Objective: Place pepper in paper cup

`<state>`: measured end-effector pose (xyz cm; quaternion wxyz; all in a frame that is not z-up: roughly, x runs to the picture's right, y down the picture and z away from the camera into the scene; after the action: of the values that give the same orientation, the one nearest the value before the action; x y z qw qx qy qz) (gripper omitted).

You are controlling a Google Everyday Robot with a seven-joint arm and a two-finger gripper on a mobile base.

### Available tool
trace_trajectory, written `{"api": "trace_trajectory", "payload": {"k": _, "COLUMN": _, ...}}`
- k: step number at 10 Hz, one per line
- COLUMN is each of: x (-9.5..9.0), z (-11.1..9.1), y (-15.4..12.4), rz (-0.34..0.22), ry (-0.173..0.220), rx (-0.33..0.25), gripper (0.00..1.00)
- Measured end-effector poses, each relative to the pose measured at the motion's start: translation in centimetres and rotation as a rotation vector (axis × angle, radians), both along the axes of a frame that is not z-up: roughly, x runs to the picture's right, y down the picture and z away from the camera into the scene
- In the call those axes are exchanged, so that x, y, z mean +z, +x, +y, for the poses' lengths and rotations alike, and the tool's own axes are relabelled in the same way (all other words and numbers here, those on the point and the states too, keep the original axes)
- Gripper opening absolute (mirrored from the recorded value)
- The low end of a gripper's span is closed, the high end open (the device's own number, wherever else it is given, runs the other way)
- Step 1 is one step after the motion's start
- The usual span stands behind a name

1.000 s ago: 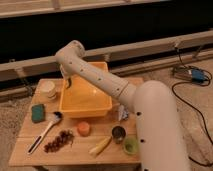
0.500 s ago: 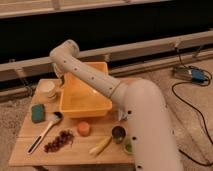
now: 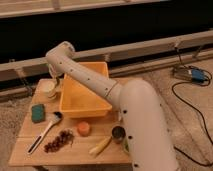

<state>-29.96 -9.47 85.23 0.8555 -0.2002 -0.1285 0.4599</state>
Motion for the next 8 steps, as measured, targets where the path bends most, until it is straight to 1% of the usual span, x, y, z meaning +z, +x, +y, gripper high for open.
{"api": "trace_trajectory", "payload": {"k": 4, "x": 1.5, "z": 0.1, "y": -2.2, "rz": -0.03, "ry": 0.019, "rx": -0.006, "gripper": 0.0}}
{"api": "trace_trajectory", "payload": {"k": 8, "x": 2.3, "z": -0.1, "y": -3.6, "rz": -0.048, "ry": 0.035, "rx": -0.008, "gripper": 0.0}}
